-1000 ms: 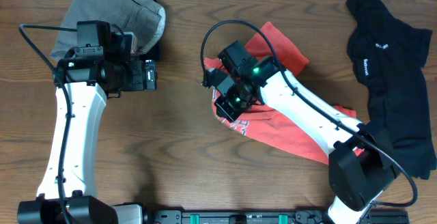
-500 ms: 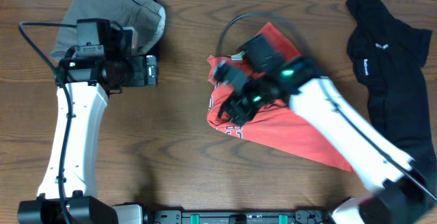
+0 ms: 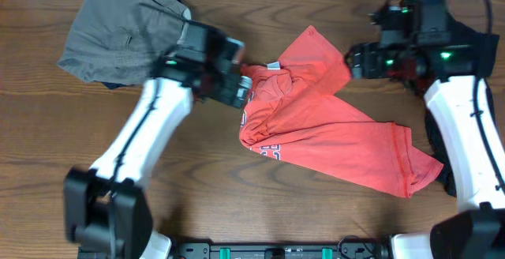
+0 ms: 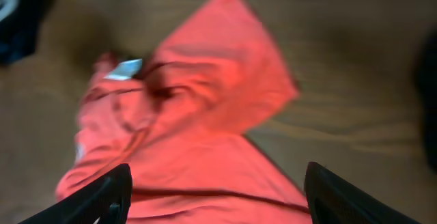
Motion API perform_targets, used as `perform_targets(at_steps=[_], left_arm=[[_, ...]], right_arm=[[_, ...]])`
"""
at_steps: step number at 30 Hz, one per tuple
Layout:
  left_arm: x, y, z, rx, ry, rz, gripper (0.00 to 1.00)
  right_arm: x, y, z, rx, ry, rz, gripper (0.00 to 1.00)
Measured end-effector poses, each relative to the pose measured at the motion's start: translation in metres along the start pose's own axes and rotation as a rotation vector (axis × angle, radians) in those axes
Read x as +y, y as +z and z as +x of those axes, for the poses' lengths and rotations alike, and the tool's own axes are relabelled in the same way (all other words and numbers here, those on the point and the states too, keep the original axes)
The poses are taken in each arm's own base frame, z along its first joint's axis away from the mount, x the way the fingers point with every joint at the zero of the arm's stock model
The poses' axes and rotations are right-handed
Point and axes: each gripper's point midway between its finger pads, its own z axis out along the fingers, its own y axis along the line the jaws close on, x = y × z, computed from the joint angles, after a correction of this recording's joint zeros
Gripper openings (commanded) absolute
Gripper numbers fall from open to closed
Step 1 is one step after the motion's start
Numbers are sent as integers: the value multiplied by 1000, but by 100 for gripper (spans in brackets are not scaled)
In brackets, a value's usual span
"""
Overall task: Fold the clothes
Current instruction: 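Drag the orange T-shirt leftward to the table center with the right gripper, then reach the left gripper to the T-shirt's left sleeve and grasp it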
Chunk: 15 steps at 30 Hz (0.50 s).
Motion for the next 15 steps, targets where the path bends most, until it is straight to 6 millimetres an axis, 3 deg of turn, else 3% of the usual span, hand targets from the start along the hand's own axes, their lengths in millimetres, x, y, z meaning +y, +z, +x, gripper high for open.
perform_targets(at_steps=[8,15], left_arm=[[-56,59,-12,-12,147,75,98],[-64,82,-2,30,163,87,100]], right_arm=[[-59,20,7,54,139,76,79],[-71,33,14,91,167,87,77]])
